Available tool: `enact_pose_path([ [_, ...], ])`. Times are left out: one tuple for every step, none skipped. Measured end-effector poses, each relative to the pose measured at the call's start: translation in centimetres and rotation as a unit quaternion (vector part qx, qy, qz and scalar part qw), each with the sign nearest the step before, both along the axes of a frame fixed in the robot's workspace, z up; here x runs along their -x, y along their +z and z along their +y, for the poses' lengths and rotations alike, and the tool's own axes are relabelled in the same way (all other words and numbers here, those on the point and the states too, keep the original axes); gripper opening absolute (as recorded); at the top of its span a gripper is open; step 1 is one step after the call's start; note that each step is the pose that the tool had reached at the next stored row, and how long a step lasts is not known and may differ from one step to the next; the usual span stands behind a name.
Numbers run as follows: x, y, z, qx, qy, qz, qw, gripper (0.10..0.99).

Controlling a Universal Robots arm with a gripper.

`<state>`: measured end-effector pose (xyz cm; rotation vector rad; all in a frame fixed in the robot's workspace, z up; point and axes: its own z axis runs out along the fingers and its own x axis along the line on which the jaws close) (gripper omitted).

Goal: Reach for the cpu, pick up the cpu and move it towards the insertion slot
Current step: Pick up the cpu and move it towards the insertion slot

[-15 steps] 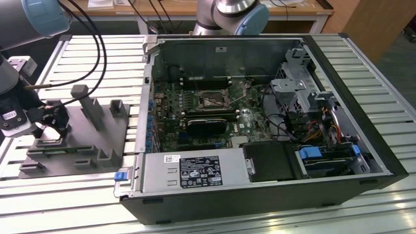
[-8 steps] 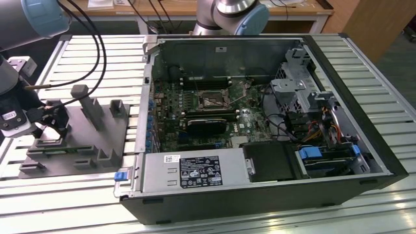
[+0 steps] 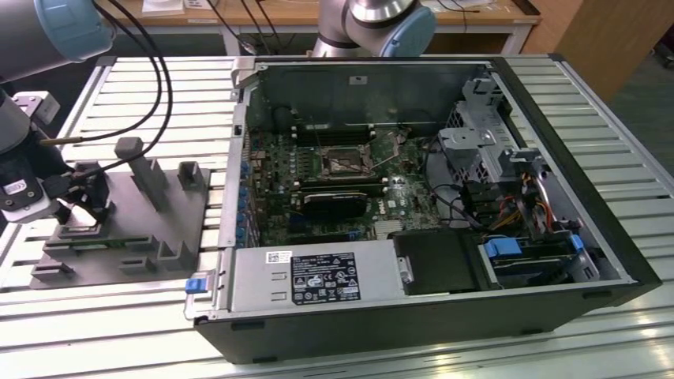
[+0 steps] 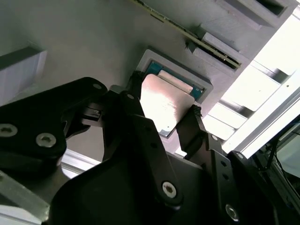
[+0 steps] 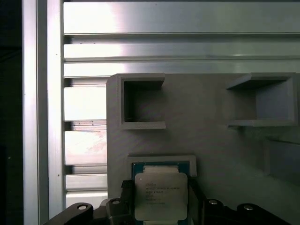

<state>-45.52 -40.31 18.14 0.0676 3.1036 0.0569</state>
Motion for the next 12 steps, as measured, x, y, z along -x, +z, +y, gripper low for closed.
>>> enact_pose_path([
  [0.0,0.0,0.0,0.0,0.0,0.0,1.0,0.541],
  [0.0,0.0,0.0,0.0,0.0,0.0,1.0,0.541],
  [0.0,-0.01,0.0,0.0,0.0,0.0,1.0,0.541],
  [0.0,-0.01,0.0,0.0,0.0,0.0,1.0,0.541],
  [0.0,0.0,0.0,0.0,0.0,0.0,1.0,0.541],
  [-0.01,0.07,0.0,-0.0001,0.0,-0.0002,1.0,0.541],
  [0.0,0.19,0.0,-0.0001,0.0,-0.0002,1.0,0.541],
  [0.0,0.35,0.0,0.0,0.0,0.0,1.0,0.541],
  [0.0,0.5,0.0,0.0,0.0,-0.0001,1.0,0.541],
  [0.0,0.65,0.0,0.0,0.0,0.0,1.0,0.541],
  [0.0,0.8,0.0,0.0,0.0,0.0,1.0,0.541],
  [0.0,0.96,0.0,0.0,0.0,0.0,1.0,0.541],
])
